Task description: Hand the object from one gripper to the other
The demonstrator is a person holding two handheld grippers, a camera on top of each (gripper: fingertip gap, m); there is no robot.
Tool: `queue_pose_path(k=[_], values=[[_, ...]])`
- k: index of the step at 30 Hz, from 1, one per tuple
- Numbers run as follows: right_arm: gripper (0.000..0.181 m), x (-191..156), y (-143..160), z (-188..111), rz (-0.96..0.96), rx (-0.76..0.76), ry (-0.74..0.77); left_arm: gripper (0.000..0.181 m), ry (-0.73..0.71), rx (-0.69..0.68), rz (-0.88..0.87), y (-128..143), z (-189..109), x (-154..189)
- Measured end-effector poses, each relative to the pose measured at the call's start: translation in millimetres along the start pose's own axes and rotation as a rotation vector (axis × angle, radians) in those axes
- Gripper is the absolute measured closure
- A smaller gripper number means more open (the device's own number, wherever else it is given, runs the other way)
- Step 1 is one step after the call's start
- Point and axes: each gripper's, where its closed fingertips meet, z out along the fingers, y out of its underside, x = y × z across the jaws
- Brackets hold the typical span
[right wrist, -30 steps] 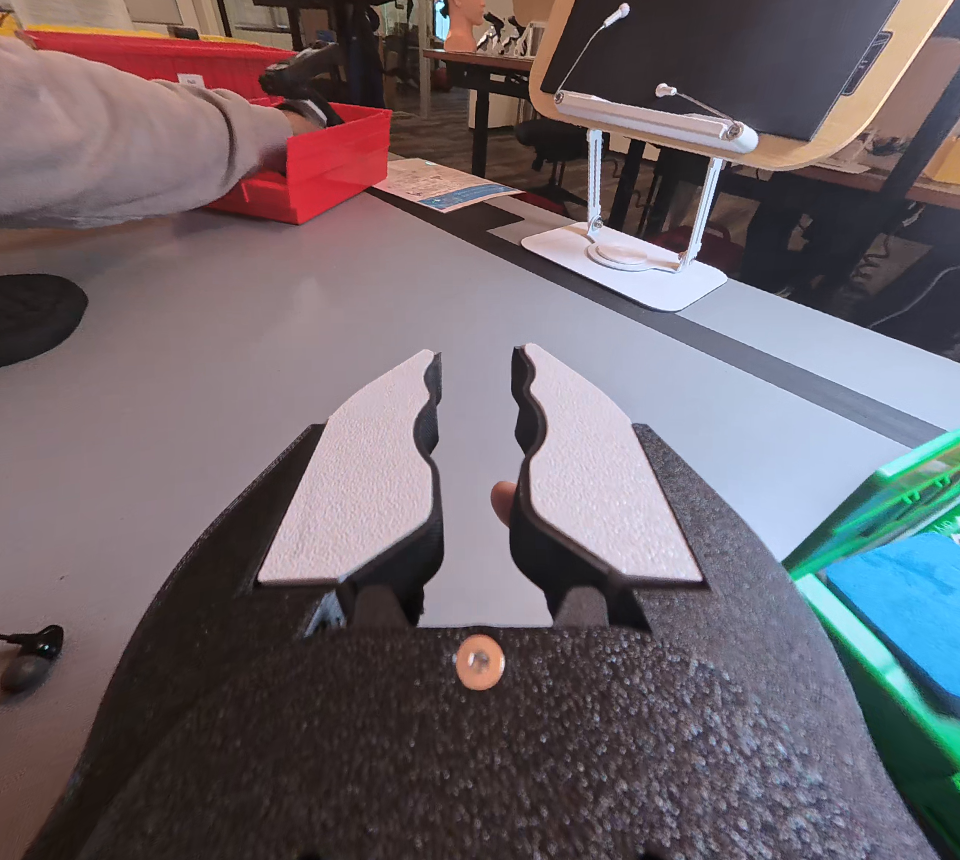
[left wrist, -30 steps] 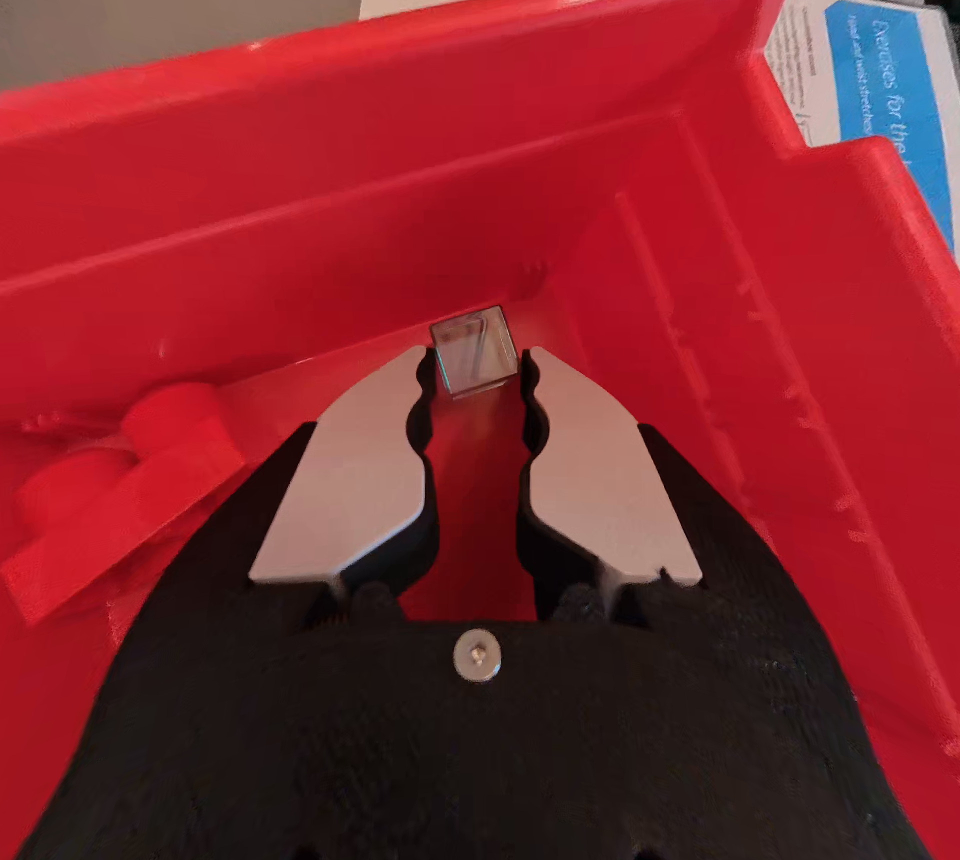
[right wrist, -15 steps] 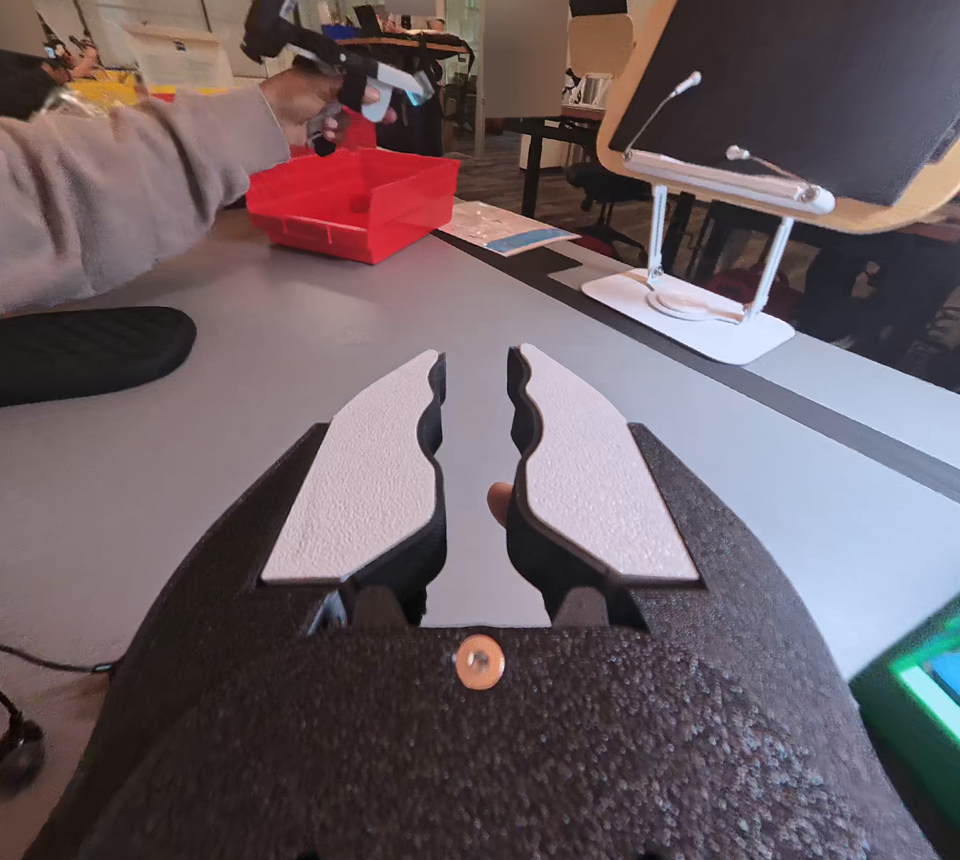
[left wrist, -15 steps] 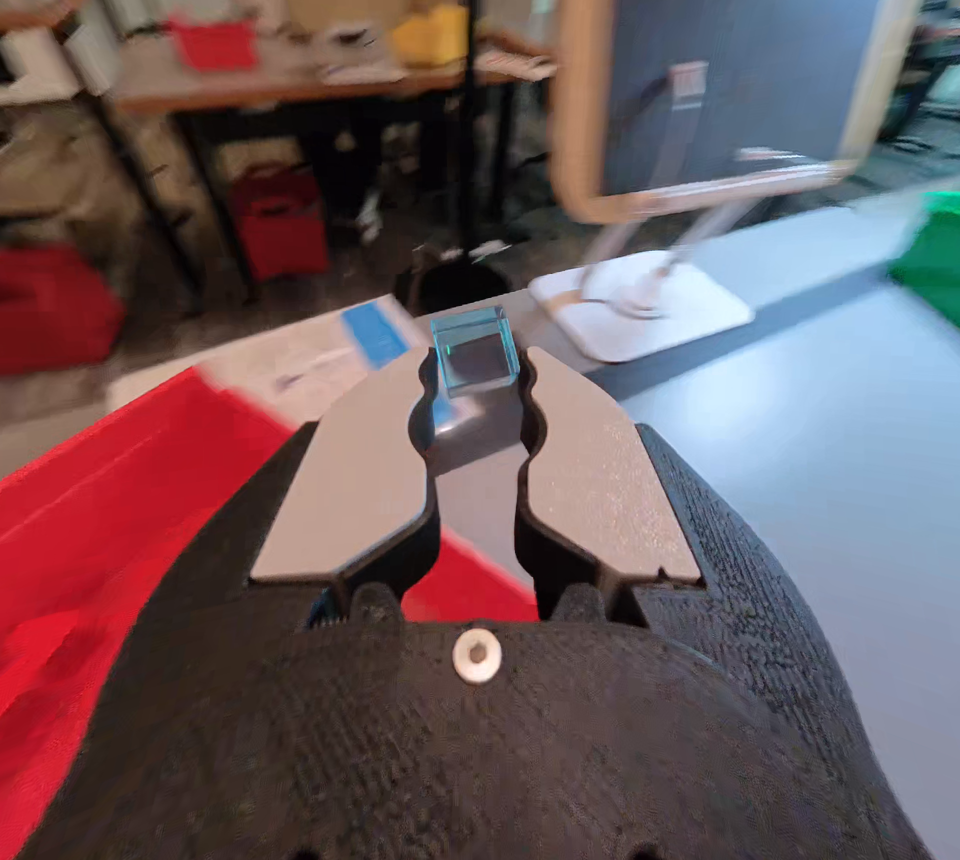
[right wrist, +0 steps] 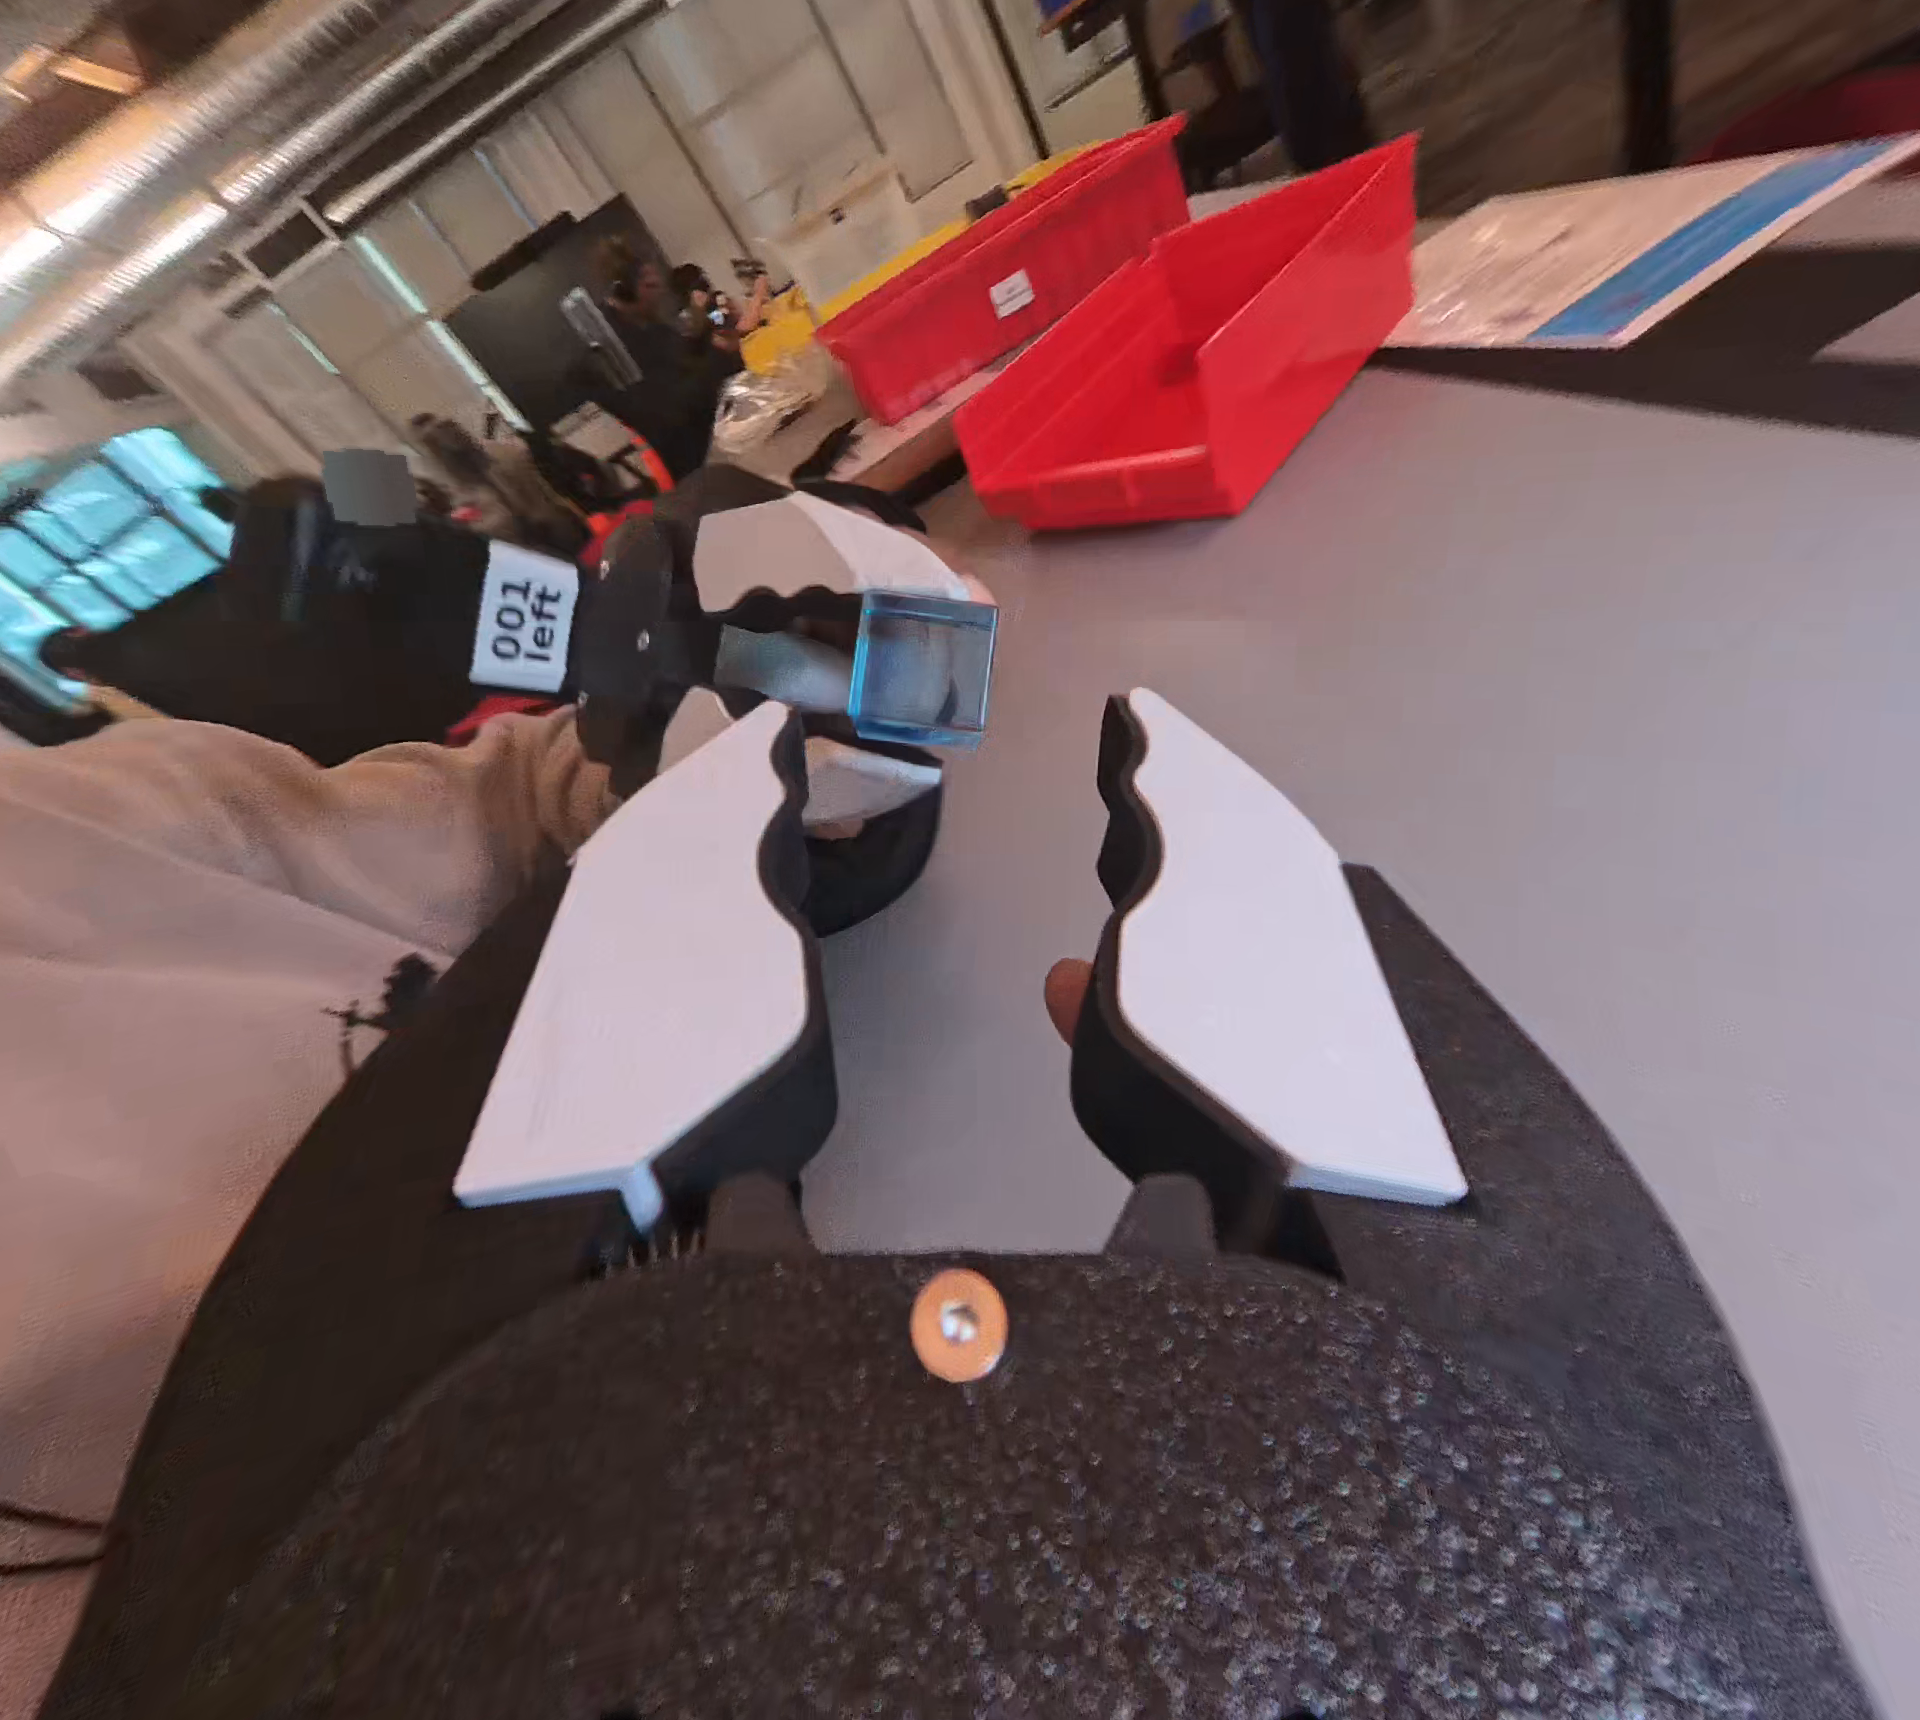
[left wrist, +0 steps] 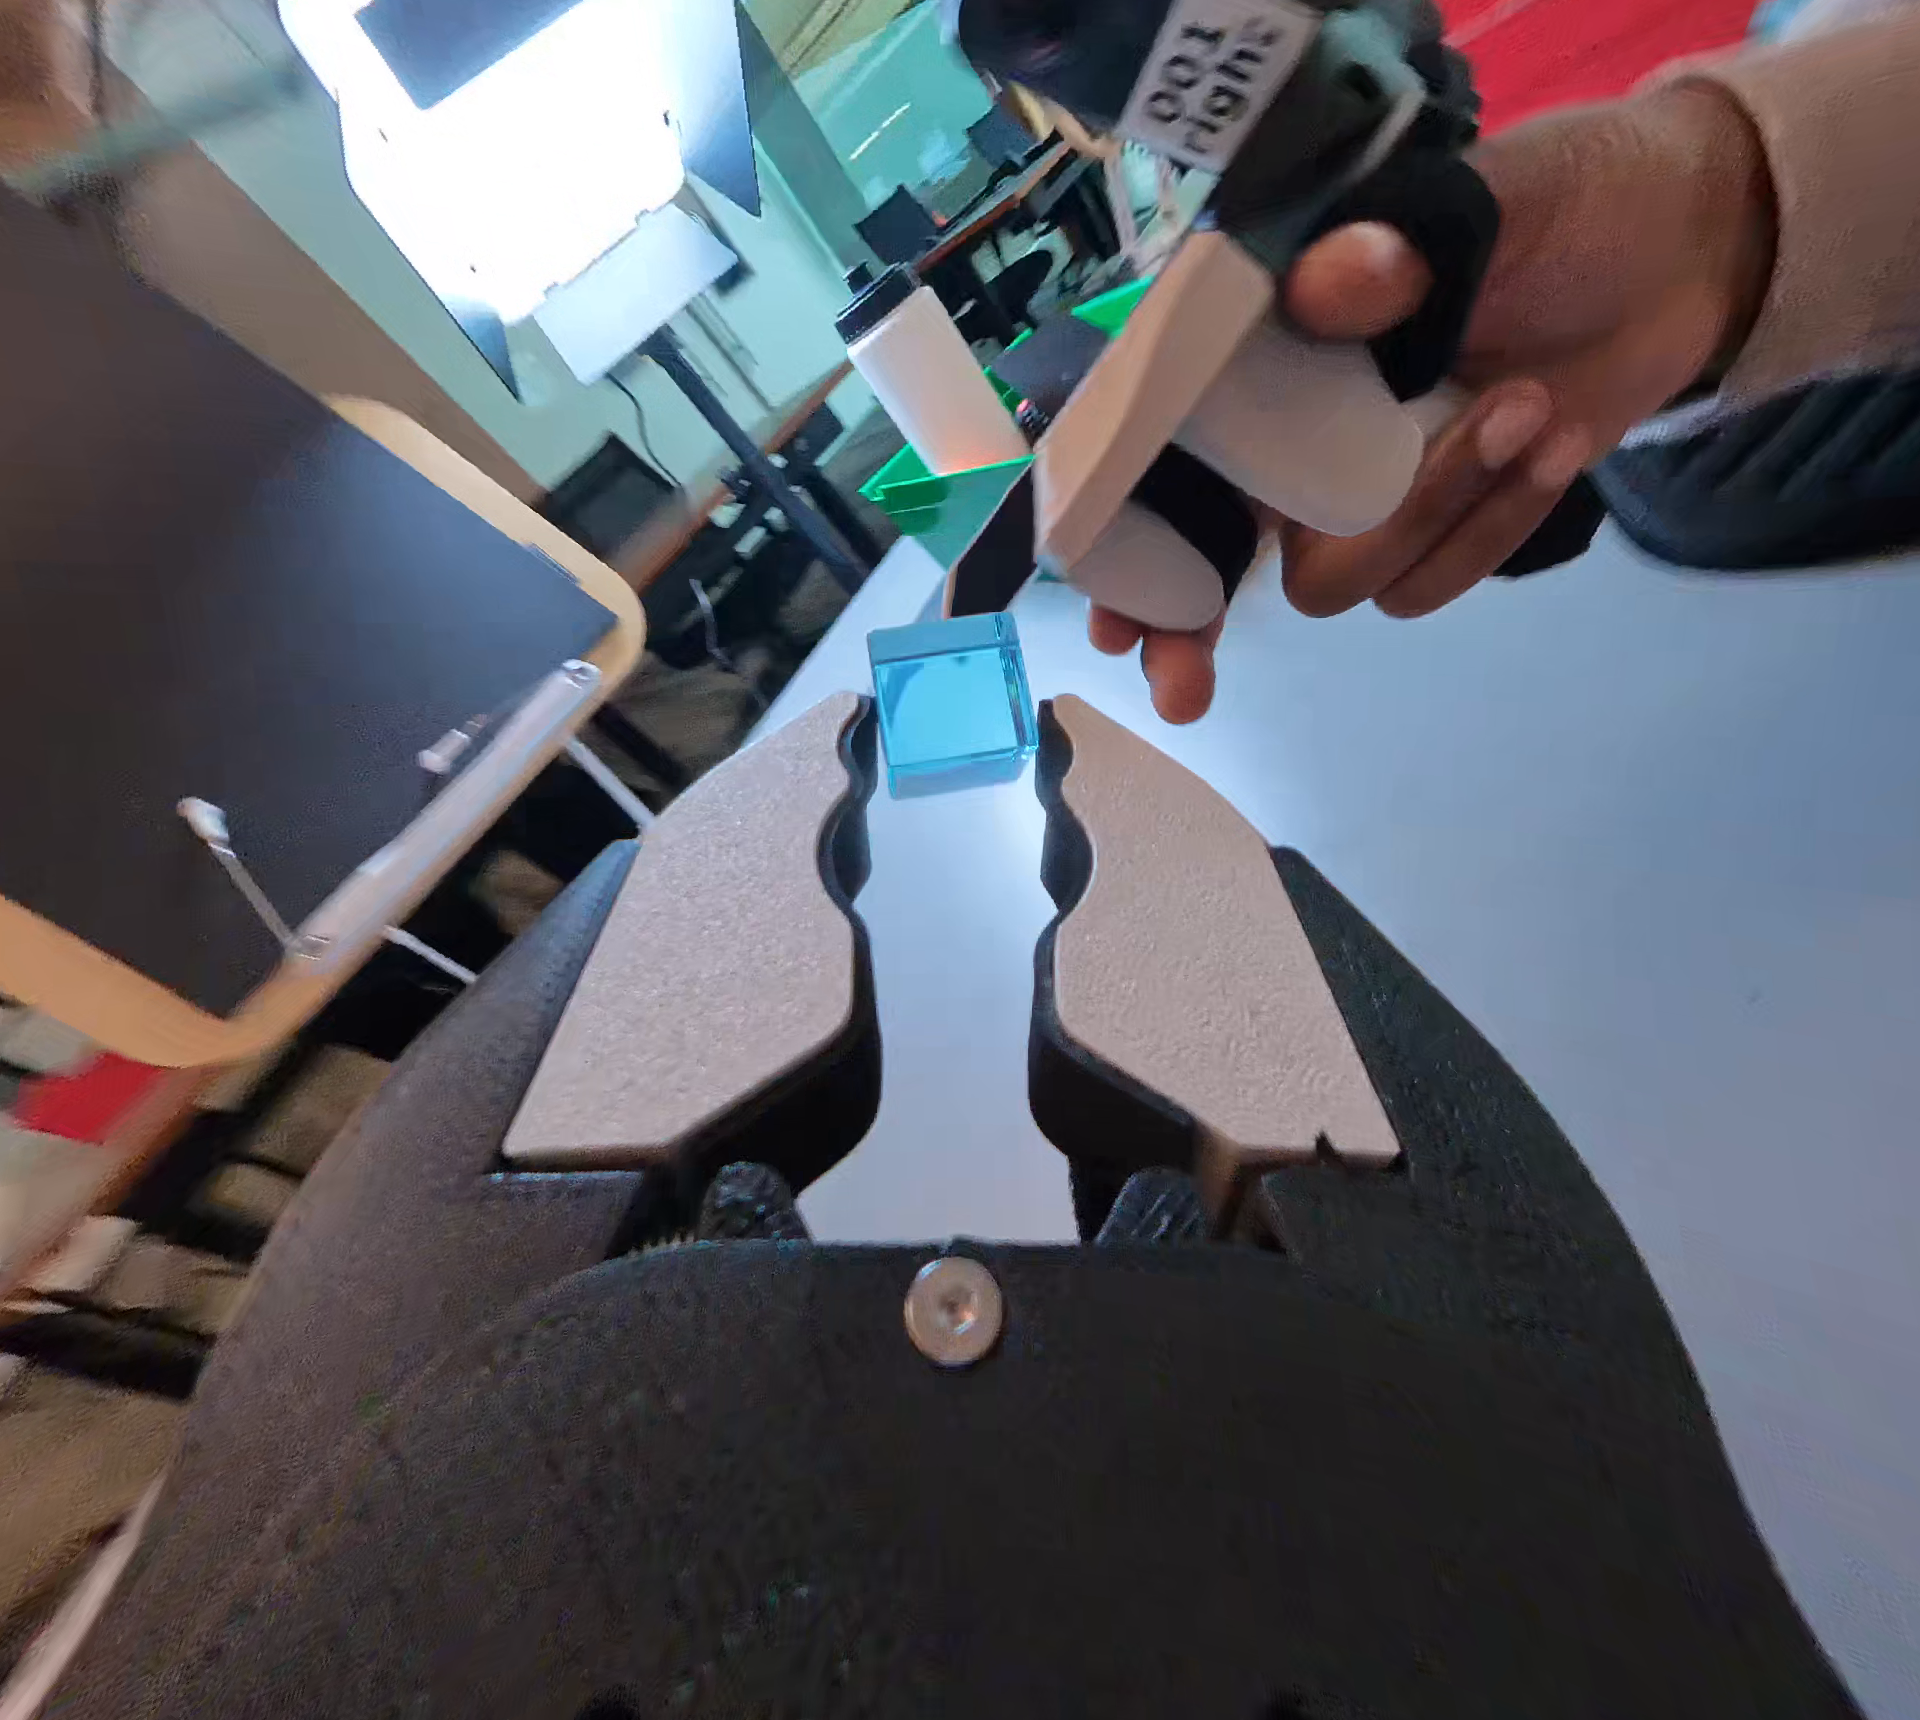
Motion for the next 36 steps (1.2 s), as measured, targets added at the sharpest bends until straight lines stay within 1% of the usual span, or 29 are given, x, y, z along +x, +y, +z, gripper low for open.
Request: queue_pose_path(k=[1,2,3,5,8,9,11,13,15,16,17,18,20,21,22,23,24,26,27,28,29,30,31,32,33,34,36], values=[[0.128,0,7,3,0.054,-0.004,-0.041,0.152,-0.032,-0.024,0.096,2,-1,5],[0.135,-2,15,5,0.108,-0.013,-0.084,0.152,-0.064,-0.033,0.166,4,-1,6],[0.141,-3,24,8,0.151,-0.038,-0.124,0.152,-0.071,-0.021,0.194,5,-2,9],[0.143,-1,35,12,0.166,-0.061,-0.146,0.152,-0.040,-0.025,0.203,10,0,16],[0.146,-6,34,11,0.181,-0.022,-0.220,0.152,-0.027,-0.009,0.241,14,0,19],[0.150,-5,34,11,0.197,-0.016,-0.221,0.152,-0.020,-0.006,0.234,15,-1,20],[0.151,-5,35,12,0.172,0.000,-0.223,0.153,-0.025,-0.006,0.254,15,-2,21],[0.152,-2,36,11,0.116,0.010,-0.190,0.153,-0.020,-0.012,0.244,18,0,22],[0.152,5,37,9,-0.056,0.003,-0.104,0.151,0.039,0.001,0.131,20,2,25],[0.152,10,36,7,-0.186,-0.008,-0.045,0.149,0.098,0.018,0.020,20,2,27],[0.152,15,34,2,-0.331,-0.010,0.021,0.146,0.171,0.031,-0.126,20,2,29],[0.152,19,30,-2,-0.483,-0.011,0.092,0.142,0.253,0.044,-0.307,19,1,31],[0.152,26,24,-11,-0.788,-0.027,0.227,0.132,0.438,0.091,-0.741,12,-1,30],[0.152,27,24,-14,-0.928,-0.044,0.283,0.131,0.511,0.119,-0.939,10,-2,26],[0.152,27,25,-15,-1.051,-0.063,0.327,0.131,0.554,0.137,-1.094,12,-2,22],[0.152,27,28,-14,-1.155,-0.087,0.363,0.131,0.579,0.149,-1.192,16,-1,19],[0.152,27,34,-12,-1.248,-0.118,0.387,0.132,0.597,0.152,-1.237,20,1,20],[0.152,26,41,-6,-1.408,-0.165,0.439,0.132,0.639,0.114,-1.222,24,2,32],[0.152,24,44,-4,-1.462,-0.180,0.449,0.132,0.656,0.080,-1.175,25,3,40],[0.152,23,47,-1,-1.498,-0.196,0.446,0.136,0.646,0.044,-1.108,28,4,46],[0.152,21,49,0,-1.529,-0.206,0.443,0.144,0.607,0.016,-1.034,31,6,49],[0.152,20,50,1,-1.554,-0.208,0.450,0.152,0.577,0.007,-0.960,33,5,48],[0.152,17,48,1,-1.556,-0.189,0.444,0.152,0.570,0.011,-0.906,31,4,48],[0.151,13,45,1,-1.509,-0.155,0.425,0.153,0.565,0.028,-0.868,28,2,46],[0.150,10,43,1,-1.415,-0.128,0.392,0.154,0.560,0.053,-0.841,24,1,45],[0.147,8,41,0,-1.282,-0.109,0.348,0.154,0.568,0.083,-0.821,20,-1,44],[0.138,-1,40,-1,-0.947,-0.069,0.174,0.154,0.632,0.165,-0.814,8,-9,46]])
